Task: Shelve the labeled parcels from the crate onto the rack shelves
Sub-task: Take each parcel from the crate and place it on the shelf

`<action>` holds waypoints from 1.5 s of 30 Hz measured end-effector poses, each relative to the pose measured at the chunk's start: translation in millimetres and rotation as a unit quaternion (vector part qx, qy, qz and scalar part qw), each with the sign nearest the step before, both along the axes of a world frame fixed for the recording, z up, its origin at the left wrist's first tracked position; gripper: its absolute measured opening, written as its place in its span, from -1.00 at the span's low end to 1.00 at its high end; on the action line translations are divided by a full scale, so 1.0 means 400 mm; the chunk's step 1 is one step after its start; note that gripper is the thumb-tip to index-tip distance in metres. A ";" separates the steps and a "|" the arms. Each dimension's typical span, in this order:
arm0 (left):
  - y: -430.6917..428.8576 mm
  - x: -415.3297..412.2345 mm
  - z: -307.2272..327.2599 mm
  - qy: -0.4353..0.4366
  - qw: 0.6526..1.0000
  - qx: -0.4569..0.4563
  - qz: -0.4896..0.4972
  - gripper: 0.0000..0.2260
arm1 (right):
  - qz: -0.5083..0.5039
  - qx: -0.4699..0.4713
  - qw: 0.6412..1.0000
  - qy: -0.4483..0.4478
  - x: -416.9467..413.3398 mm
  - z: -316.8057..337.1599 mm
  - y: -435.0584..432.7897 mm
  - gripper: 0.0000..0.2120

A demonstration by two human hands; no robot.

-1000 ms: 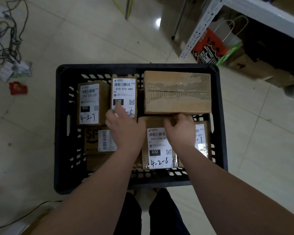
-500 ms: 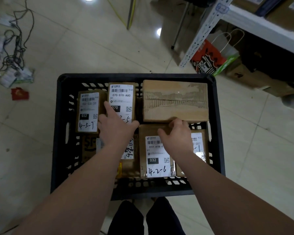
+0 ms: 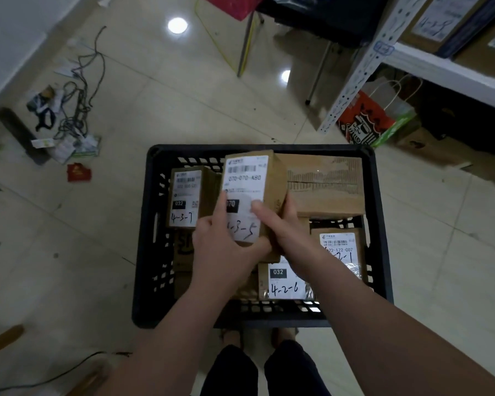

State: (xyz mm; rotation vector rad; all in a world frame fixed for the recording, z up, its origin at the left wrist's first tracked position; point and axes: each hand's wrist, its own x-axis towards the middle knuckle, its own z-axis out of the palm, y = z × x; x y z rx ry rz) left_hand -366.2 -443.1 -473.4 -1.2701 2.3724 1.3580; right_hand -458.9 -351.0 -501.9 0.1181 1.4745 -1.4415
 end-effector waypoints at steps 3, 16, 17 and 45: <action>0.016 0.012 0.009 0.013 0.999 0.012 -0.031 0.00 | -0.022 -0.016 1.000 -0.004 0.006 0.004 0.007 -0.14; 0.020 0.021 0.125 0.071 0.902 0.423 0.056 -0.25 | -0.098 -0.071 0.989 -0.091 0.030 0.154 0.132 -0.61; 0.024 0.020 0.141 0.077 0.904 0.419 0.043 -0.27 | -0.105 -0.073 0.987 -0.093 0.032 0.173 0.141 -0.65; 0.721 -0.249 0.479 0.068 0.907 0.356 -0.214 -0.47 | -0.180 -0.043 0.978 0.096 -0.034 0.480 0.947 -0.19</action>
